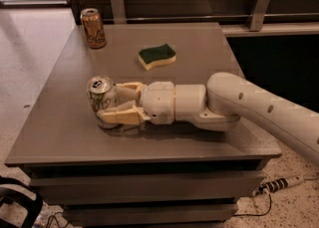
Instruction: Knock 7up can over
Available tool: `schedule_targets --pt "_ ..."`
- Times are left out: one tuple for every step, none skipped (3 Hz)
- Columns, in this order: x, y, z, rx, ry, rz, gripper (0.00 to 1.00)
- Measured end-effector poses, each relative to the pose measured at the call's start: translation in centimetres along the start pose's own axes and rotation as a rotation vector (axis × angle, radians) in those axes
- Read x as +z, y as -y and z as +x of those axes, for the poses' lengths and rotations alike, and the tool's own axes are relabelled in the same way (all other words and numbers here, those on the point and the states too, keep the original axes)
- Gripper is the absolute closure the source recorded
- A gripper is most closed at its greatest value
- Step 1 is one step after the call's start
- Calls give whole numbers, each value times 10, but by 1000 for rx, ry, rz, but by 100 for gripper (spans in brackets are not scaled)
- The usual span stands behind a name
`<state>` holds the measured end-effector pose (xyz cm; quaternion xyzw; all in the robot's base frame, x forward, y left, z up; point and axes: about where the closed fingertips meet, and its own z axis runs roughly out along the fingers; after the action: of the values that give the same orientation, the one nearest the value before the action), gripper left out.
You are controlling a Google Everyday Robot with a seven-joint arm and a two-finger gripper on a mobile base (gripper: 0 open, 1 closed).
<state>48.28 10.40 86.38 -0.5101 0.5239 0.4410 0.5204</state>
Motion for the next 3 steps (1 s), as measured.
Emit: schedule_targets --pt "2 -1 -1 -1 0 -3 100" --pt "2 -1 -1 -1 0 -4 100" --pt "2 -1 -3 8 -30 -10 100"
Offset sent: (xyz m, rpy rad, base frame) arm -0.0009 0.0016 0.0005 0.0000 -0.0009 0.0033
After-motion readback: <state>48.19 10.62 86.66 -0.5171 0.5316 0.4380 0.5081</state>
